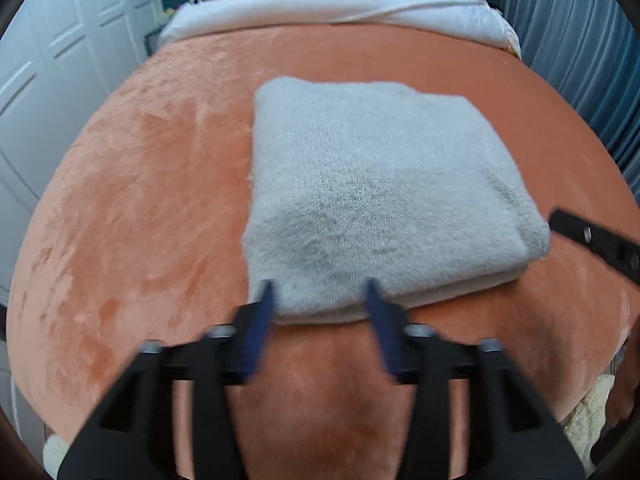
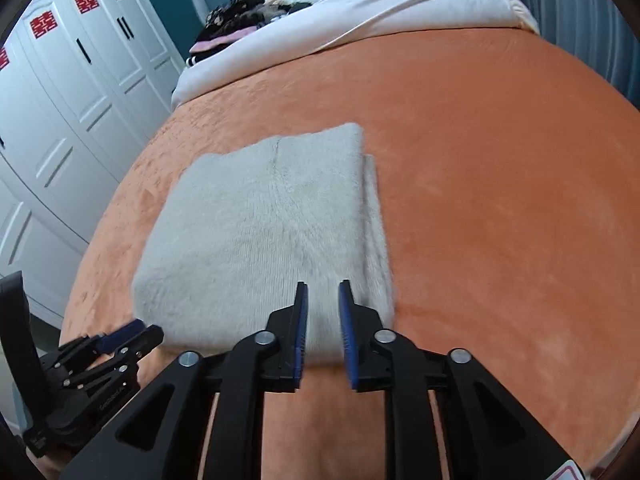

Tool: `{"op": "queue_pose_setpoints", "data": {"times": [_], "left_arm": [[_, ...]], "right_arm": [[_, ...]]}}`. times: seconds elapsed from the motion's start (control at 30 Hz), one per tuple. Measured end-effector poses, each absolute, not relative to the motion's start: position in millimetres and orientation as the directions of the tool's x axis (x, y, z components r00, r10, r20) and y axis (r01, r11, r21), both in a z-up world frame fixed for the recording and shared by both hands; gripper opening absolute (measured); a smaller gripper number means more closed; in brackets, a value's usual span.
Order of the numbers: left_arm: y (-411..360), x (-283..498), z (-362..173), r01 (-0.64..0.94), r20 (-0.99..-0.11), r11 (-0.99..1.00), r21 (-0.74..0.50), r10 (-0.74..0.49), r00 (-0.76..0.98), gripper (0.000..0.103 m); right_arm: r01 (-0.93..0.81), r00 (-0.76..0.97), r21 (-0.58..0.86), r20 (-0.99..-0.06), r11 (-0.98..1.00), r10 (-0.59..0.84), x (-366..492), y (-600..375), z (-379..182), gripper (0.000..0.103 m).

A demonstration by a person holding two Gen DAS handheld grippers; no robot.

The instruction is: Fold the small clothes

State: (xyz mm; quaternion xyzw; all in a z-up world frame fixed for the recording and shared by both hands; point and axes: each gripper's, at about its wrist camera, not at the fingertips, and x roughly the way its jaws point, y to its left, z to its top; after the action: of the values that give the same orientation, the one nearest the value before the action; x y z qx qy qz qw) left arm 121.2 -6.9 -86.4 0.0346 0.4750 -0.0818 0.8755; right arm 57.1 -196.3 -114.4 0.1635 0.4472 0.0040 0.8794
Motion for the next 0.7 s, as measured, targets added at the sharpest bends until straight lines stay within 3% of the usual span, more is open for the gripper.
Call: {"op": "queue_pose_setpoints", "data": {"times": [0.13, 0.33, 0.7], "left_arm": [[-14.1, 81.4, -73.0, 0.162, -0.796, 0.986, 0.042, -0.065, 0.602, 0.084], [-19.4, 42.7, -77.0, 0.128, -0.802, 0.991, 0.024, -0.058, 0.595, 0.084], [-23.8, -2.1, -91.3, 0.117, -0.814, 0.992, 0.047, -0.030, 0.580, 0.084]], "right_arm": [[0.200, 0.597, 0.264, -0.797, 0.943, 0.097, 3.3, -192.9, -117.4, 0.054], [0.256, 0.613, 0.235, -0.789, 0.938, 0.031, -55.9, -182.8, -130.9, 0.076], [0.241, 0.603, 0.203, -0.798, 0.949, 0.017, -94.3, -166.4, -142.7, 0.079]]}}
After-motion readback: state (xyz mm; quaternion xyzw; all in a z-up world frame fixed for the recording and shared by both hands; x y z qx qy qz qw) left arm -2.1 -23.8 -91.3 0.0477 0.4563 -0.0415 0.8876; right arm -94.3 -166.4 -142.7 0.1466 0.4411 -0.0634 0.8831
